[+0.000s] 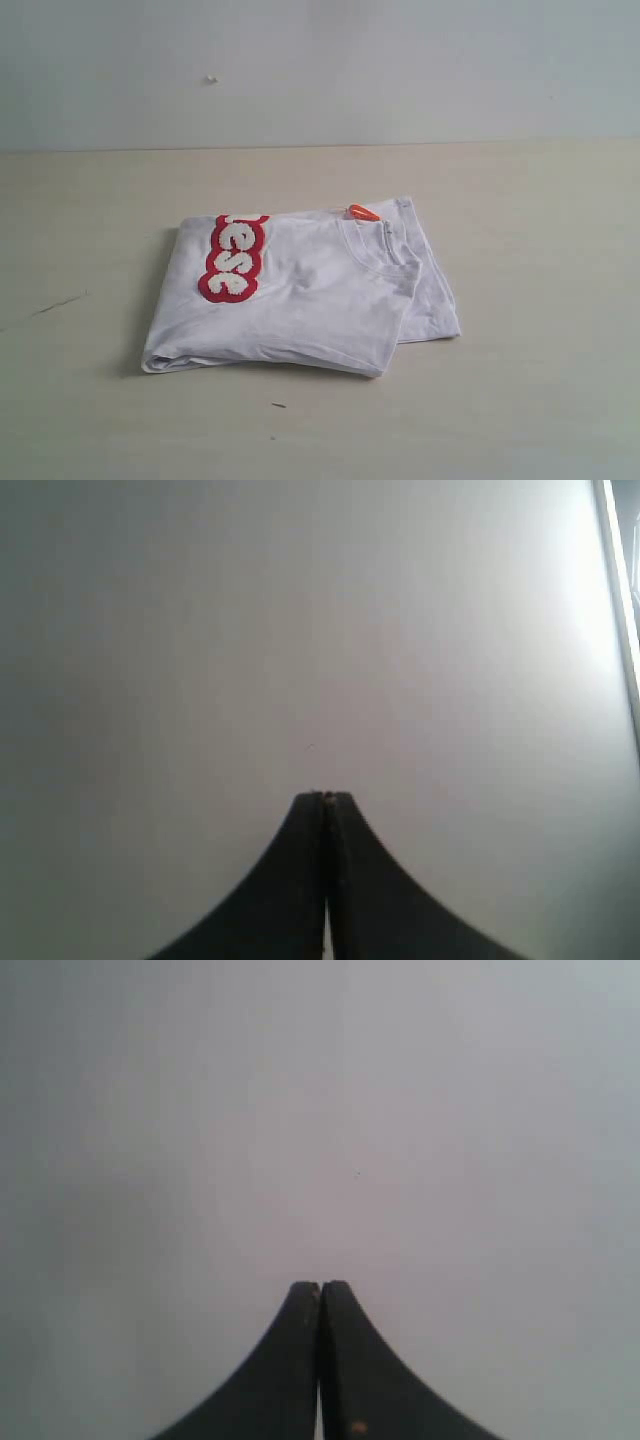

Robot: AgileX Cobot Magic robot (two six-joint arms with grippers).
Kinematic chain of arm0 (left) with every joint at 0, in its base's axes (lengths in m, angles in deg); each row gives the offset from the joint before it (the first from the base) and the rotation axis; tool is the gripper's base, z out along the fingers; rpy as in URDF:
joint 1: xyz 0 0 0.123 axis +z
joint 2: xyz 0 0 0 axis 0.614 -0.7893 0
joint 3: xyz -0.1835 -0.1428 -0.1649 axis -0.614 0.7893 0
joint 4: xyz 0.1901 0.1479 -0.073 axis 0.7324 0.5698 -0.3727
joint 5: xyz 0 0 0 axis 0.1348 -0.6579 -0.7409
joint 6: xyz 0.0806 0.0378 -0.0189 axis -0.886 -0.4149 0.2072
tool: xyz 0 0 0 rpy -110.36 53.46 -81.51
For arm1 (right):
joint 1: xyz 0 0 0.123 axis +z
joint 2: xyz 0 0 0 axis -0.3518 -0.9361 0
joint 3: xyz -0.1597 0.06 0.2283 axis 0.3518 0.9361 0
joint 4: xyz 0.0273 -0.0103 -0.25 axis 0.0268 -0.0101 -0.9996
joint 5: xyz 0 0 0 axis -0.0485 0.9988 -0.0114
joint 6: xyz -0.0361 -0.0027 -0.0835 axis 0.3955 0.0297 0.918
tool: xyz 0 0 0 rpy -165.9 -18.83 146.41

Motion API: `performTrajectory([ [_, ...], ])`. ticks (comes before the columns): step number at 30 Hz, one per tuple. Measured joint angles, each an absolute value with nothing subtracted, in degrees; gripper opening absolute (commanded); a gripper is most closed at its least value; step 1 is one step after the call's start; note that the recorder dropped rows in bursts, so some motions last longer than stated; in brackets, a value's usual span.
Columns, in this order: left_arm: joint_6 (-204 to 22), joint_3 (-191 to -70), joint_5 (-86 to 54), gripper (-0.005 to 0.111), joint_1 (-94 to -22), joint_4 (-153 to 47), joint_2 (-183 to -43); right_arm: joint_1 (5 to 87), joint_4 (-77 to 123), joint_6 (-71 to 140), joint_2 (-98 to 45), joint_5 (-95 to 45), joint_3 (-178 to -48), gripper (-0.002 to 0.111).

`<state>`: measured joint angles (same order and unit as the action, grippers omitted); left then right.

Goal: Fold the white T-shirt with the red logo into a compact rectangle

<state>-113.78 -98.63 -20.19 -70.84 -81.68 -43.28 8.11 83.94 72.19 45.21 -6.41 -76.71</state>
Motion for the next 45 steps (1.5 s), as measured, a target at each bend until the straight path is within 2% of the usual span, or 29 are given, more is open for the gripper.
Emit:
performTrajectory([
  [13, -112.9, -98.6, -20.2, 0.000, -69.5, -75.4, -43.3, 8.1, 83.9, 72.2, 45.2, -6.4, -76.7, 0.000],
  [27, -88.7, -98.6, -20.0, 0.000, -59.1, -54.3, -43.3, 8.1, 83.9, 72.2, 45.2, -6.4, -76.7, 0.000],
  [33, -75.3, -98.6, -14.9, 0.000, -55.2, -42.0, -43.3, 8.1, 83.9, 72.2, 45.2, -6.4, -76.7, 0.000],
  [39, -72.7, -98.6, -10.2, 0.000, -52.2, -39.2, -43.3, 8.1, 83.9, 72.2, 45.2, -6.4, -76.7, 0.000],
  [45, -71.5, -98.6, -7.3, 0.000, -46.1, -39.0, -43.3, 8.1, 83.9, 72.2, 45.2, -6.4, -76.7, 0.000],
])
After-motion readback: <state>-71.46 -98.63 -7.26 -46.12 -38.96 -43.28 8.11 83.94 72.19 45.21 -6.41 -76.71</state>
